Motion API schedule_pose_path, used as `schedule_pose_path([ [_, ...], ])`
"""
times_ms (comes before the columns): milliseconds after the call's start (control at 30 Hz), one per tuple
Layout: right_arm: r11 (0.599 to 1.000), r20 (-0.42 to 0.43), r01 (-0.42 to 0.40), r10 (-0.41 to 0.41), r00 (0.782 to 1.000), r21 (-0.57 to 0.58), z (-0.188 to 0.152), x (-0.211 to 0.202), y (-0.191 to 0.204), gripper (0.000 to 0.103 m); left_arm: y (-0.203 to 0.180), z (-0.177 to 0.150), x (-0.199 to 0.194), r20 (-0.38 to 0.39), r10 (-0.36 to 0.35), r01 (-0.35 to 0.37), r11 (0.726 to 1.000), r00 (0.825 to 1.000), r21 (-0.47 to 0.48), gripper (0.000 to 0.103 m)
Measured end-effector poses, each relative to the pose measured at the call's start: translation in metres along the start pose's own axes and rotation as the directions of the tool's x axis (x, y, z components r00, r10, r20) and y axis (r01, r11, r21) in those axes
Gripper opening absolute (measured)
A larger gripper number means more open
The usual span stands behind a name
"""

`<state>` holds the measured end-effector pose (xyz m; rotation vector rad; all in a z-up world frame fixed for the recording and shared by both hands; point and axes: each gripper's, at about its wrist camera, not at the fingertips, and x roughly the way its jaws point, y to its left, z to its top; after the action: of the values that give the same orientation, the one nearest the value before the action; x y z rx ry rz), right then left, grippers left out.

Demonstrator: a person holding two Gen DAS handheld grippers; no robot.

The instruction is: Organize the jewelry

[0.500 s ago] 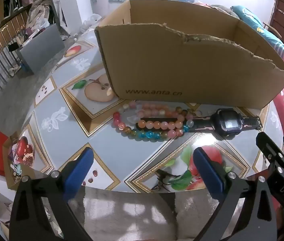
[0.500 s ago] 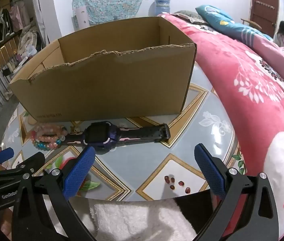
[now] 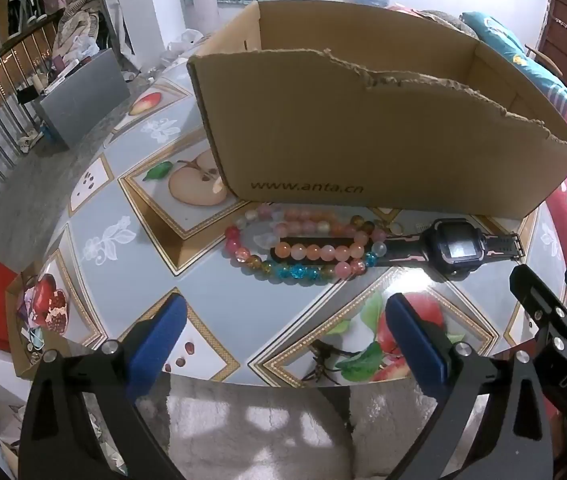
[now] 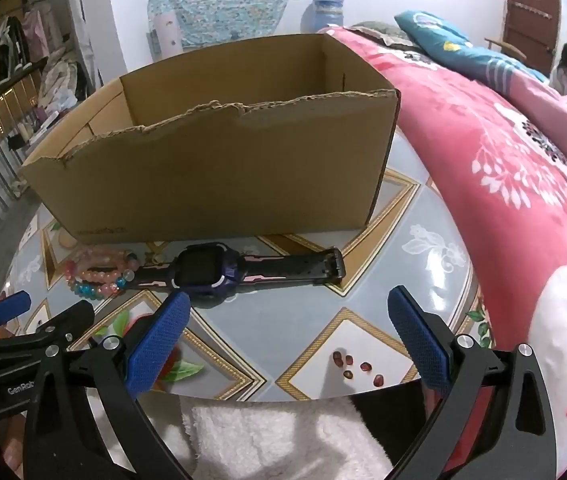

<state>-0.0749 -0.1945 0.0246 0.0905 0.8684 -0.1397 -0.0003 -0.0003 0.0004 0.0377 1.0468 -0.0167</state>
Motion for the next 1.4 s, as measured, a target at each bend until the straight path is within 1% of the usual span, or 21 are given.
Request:
schedule_pose_path([
  [600,1.000,0.001,0.004,-0.004,1.000,-0.005,-0.0020,-0.0004,0.0064,0.095,-0.0001,0.0005,-0.0054,0.001,0.001,-0.001,1.000,1.000,-0.002,0.097],
  [667,1.000,0.001,0.002,-0.002,1.000,-0.005,-0.0021,-0.0013,0.0041,0.095,0.0001,0.0030,-0.0007,0.003,0.003,-0.003,1.000,1.000,-0.004,0.097],
  [1400,1.000,0.000,0.001,-0.001,1.000,-0.007,-0.0023,-0.0017,0.0029,0.095,0.0029,0.0031,-0.0007,0.006,0.004,-0.004,1.000,1.000,-0.002,0.097],
])
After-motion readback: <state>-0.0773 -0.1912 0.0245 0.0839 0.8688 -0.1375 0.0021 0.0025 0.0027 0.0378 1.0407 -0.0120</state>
